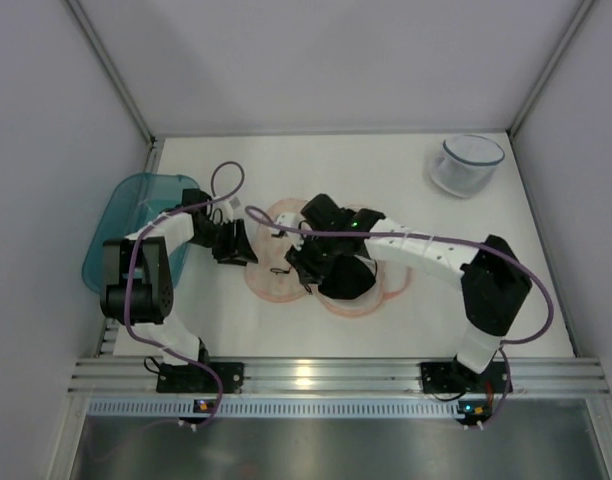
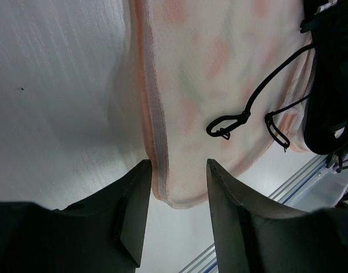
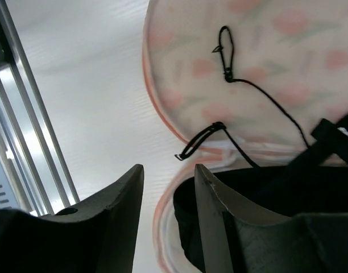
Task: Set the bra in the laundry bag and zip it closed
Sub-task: Close the laundry bag at the center of the board.
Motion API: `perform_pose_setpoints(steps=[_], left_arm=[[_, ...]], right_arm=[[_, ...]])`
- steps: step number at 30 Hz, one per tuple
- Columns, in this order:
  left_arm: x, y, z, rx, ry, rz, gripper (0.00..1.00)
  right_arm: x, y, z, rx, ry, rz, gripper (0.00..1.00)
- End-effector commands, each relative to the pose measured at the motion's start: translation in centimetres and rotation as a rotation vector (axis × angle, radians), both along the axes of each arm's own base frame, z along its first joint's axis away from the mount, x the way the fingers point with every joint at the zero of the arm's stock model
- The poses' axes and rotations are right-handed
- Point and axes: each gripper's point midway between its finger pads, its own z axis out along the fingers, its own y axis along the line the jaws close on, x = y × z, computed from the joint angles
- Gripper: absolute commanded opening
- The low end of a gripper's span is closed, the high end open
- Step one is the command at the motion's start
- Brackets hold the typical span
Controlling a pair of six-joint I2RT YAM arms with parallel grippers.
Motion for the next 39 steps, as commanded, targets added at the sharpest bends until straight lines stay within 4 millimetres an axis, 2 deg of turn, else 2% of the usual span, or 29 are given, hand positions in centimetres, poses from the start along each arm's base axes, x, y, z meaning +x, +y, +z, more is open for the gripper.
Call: perform_pose_setpoints(steps=[1,5,9,13,19,26,29,32,33,39], left_arm=[[0.8,-0.6,2.0,-0.058,-0.046,-0.004,0.49],[0.7,-0.7,1.5,-0.076,-0.019,0.003,0.49],[0.9,-0.7,1.3,-0.088,-0.005,0.009,0.49],[0.9,-0.7,1.5,-0.092,-0.009,0.006,0.49],[0.6,-0.7,1.3,-0.088,-0.007,0.004,0.49],[0.8,-0.4,1.4,-0.079,-0.013,0.011,0.50],[0.9,-0.3,1.3,-0.080,-0.010,0.015,0.49],[0.9,-0.3,1.3,-0.081,-0.011,0.015,0.49],[0.8,-0.3,1.3,-0.082,-0.011,0.015,0.49],[0.6,-0.2,1.3,-0.081,-0.015,0.011,0.49]], right_arm=[[-0.5,2.5,-1.2,-0.028,-0.054,0.014,0.42],[-1.7,3.7,-4.2,-0.070,-0.022,0.015,0.42],[-1.7,3.5,-6.6,-0.124,-0.023,-0.011,0.42],[-1.5,3.0,-7.7,-0.159,-0.033,-0.014,0.44],[-0.5,2.4,-8.0,-0.206,-0.078,-0.030,0.43],[-1.5,1.9,-9.6,-0.245,-0.020,-0.006,0.36],[-1.6,2.0,-9.8,-0.249,-0.012,-0.004,0.32],[-1.5,2.1,-9.7,-0.246,-0.017,-0.001,0.20],[-1.3,2.2,-9.4,-0.242,-0.019,-0.003,0.16],[-0.7,3.3,-6.9,-0.186,-0.017,-0.006,0.05]])
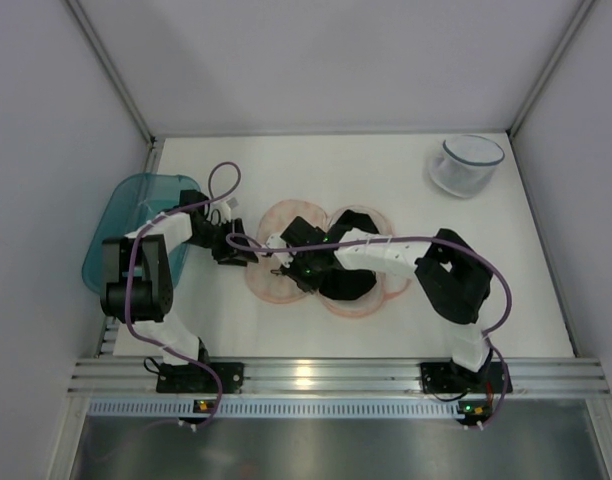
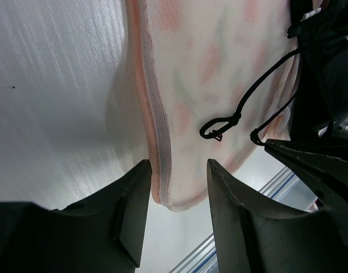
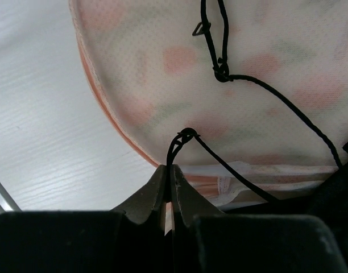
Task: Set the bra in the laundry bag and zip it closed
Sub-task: Close the laundry bag at the center of the board.
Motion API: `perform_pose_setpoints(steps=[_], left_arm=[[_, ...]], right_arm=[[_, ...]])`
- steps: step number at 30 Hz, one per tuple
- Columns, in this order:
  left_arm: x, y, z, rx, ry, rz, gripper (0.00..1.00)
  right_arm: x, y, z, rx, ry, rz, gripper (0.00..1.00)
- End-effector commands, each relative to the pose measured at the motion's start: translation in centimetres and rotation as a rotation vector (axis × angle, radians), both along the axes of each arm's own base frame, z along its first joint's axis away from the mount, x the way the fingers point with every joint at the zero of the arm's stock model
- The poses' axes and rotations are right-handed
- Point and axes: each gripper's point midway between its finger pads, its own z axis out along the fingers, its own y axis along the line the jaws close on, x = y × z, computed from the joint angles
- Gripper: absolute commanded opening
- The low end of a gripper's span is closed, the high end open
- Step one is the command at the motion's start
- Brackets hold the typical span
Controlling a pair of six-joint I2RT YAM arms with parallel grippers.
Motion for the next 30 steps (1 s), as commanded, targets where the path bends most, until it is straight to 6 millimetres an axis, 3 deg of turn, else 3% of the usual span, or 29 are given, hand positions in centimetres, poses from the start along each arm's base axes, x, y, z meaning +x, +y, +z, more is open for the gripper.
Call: perform_pose_setpoints(steps=[1,6,11,15,16,17,18,20,21,25,27,29,30], left_arm=[[0.6,0.0,1.0,-0.017,-0.045,-0.013,0.49],[0.5,0.0,0.8,-0.017,-0.039,-0.012,0.49],[0.4,0.1,0.5,-0.012,-0.029,-0.011,0.49],[0.3,0.2,0.4,-0.006,-0.031,-0.011,0.47],[0.2,0.2,0.3,-0.004,-0.027,-0.012,0.46],[0.3,0.3,0.3,-0.002,-0.029,-0.013,0.45],[0.3,0.3,0.3,-0.001,-0.029,-0.012,0.43],[0.5,0.4,0.3,0.005,-0.034,-0.014,0.39],[0.6,0.4,0.3,0.007,-0.037,-0.014,0.36],[1.4,0.7,0.5,0.024,-0.047,-0.004,0.07],[2.1,0.6,1.2,0.022,-0.071,-0.002,0.00],[2.9,0.6,2.6,0.015,-0.114,-0.002,0.00],[3.0,0.5,3.3,0.010,-0.123,-0.006,0.00]], right_arm=[[0.7,2.0,3.2,0.076,-0.014,0.005,0.04],[2.4,1.9,3.8,0.103,-0.014,-0.059,0.00],[5.7,1.5,3.5,0.139,-0.061,-0.189,0.00],[7.8,0.7,2.7,0.129,-0.059,-0.272,0.20],[8.0,0.6,2.8,0.134,-0.060,-0.276,0.32],[8.0,0.8,3.1,0.155,-0.040,-0.300,0.50],[8.0,1.0,3.5,0.173,-0.029,-0.300,0.54],[7.5,1.5,5.1,0.227,-0.011,-0.284,0.65],[7.4,1.7,6.5,0.256,-0.016,-0.275,0.66],[8.0,1.0,11.5,0.364,-0.053,-0.289,0.76],[9.0,-0.8,14.6,0.426,-0.082,-0.323,0.83],[10.0,-2.8,16.4,0.457,-0.104,-0.361,0.94],[11.3,-4.9,17.1,0.466,-0.123,-0.405,0.95]])
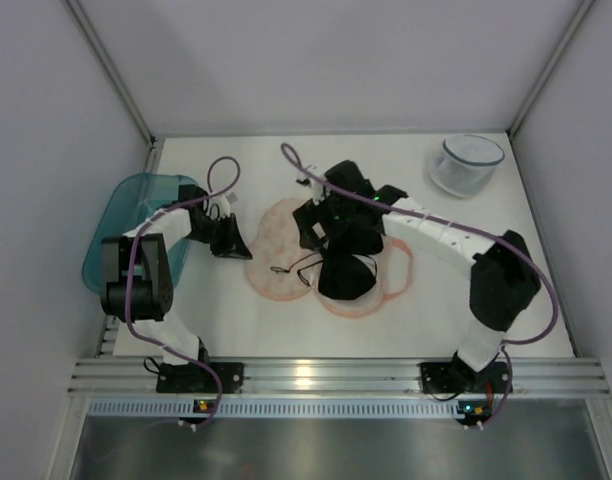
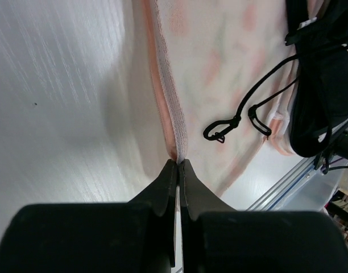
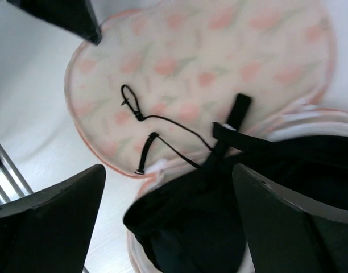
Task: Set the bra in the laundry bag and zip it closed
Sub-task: Close the laundry bag at the center of the board.
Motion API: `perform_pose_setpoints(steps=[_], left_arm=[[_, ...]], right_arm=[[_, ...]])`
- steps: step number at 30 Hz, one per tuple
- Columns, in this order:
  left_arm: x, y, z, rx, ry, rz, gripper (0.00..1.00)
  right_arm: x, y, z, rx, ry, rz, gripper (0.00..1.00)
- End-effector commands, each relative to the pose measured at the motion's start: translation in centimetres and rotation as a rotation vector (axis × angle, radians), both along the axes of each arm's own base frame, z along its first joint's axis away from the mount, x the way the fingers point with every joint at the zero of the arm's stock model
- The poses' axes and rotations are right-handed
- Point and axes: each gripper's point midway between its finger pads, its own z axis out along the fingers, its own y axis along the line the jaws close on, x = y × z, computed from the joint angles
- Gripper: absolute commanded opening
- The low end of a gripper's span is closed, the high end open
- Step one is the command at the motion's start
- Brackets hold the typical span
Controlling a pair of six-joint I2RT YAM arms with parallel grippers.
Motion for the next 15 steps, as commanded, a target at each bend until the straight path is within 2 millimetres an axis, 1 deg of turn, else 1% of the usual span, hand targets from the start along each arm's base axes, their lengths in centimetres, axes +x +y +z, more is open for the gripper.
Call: perform_pose_setpoints(steps=[1,2,3,4,5,6,7,8,9,10,11,12,14,15], left_arm=[[3.0,-0.1,4.6,-0.023,-0.147,-0.011,0.00],[3.3,-0.2,5.5,-0.033,-0.169,-0.017,0.00],[3.4,-0.5,6.5,-0.050,-0.189,-0.023,0.00],[3.9,-0.6,8.2,-0.055,-0.238,-0.027,0.00],[4.1,-0.9,9.0,-0.062,-0.261,-0.034,0.00],[4.2,-1.2,10.1,-0.078,-0.288,-0.046,0.00],[4.0,-1.8,11.2,-0.086,-0.318,-0.068,0.00],[4.0,-2.2,12.2,-0.098,-0.348,-0.086,0.00],[3.8,-2.7,13.3,-0.105,-0.383,-0.107,0.00],[3.3,-3.9,13.9,-0.113,-0.403,-0.149,0.00],[3.0,-4.7,14.5,-0.116,-0.420,-0.174,0.00],[2.3,-6.2,15.1,-0.112,-0.463,-0.243,0.00],[1.4,-7.8,15.7,-0.109,-0.489,-0.309,0.00],[1.1,-8.6,16.2,-0.101,-0.519,-0.346,0.00]], right_arm=[[2.9,-4.9,7.8,0.144,-0.117,-0.117,0.95],[4.3,-7.4,8.0,0.138,-0.122,-0.173,0.95],[4.4,-9.0,8.6,0.136,-0.142,-0.191,0.96],[4.3,-10.8,7.5,0.110,-0.116,-0.215,0.96],[5.1,-13.4,7.1,0.110,-0.099,-0.274,0.95],[5.0,-14.9,7.4,0.117,-0.104,-0.294,0.93],[4.7,-16.6,6.0,0.098,-0.079,-0.309,0.93],[4.9,-19.2,5.4,0.103,-0.045,-0.361,0.92],[4.3,-20.4,4.5,0.101,-0.018,-0.377,0.90],[4.1,-21.7,3.9,0.103,0.007,-0.402,0.89],[4.0,-23.8,3.3,0.108,0.040,-0.443,0.86],[3.3,-24.7,1.8,0.098,0.087,-0.461,0.83],[2.6,-26.2,0.3,0.097,0.146,-0.482,0.76],[1.5,-26.3,-1.3,0.075,0.205,-0.467,0.74]])
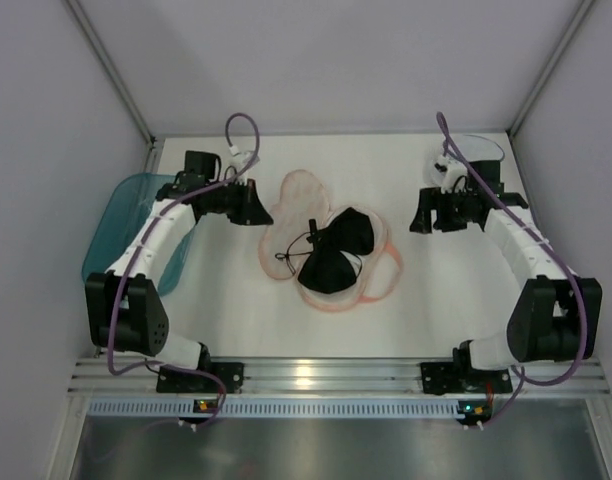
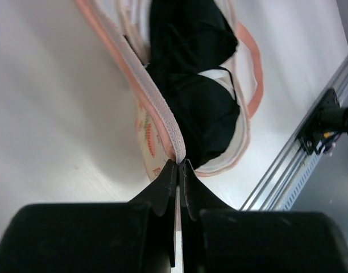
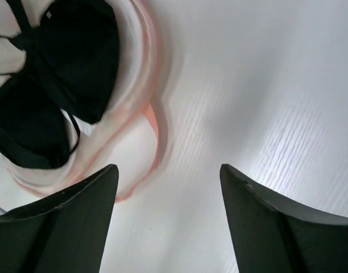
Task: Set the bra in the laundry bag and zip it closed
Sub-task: Close the laundry bag at the center of the board.
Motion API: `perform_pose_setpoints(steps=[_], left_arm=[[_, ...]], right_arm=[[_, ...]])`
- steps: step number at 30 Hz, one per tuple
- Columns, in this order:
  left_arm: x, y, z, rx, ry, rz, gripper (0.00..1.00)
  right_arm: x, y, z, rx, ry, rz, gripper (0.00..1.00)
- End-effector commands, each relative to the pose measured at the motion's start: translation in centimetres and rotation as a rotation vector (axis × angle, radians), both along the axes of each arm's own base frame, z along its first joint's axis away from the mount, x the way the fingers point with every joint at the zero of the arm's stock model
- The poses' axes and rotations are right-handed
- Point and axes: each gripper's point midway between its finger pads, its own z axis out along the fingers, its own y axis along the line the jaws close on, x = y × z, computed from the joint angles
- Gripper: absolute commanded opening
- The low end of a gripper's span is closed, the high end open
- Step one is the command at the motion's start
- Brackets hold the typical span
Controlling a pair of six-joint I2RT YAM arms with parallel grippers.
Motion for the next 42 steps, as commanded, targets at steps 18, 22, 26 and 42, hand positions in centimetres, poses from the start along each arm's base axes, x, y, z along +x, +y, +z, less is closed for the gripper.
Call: perform_pose_setpoints(steps=[18,22,26,42], left_arm=[[-11.4,-19.7,-5.7,0.199,-0.057,-0.660,0.00],[-11.6,-21.5,-9.6,0.244,0.041,-0.632,0.00],[-11.3,-22.0,-12.4,0.263,0.080,-0.617,0.00],[-11.6,-10.2,-17.3,0.804,-0.164,-0.952,0.03]], right_arm=[[-6.3,0.3,-9.2,0.154,0.415,0.081,0.23],[-6.8,1.1,-9.2,0.210,0.437,0.101,0.17],[-6.9,1.3,-9.3,0.228,0.438,0.102,0.11],[-2.3,-2.3,-3.3,0.119,0.187,0.075,0.17]])
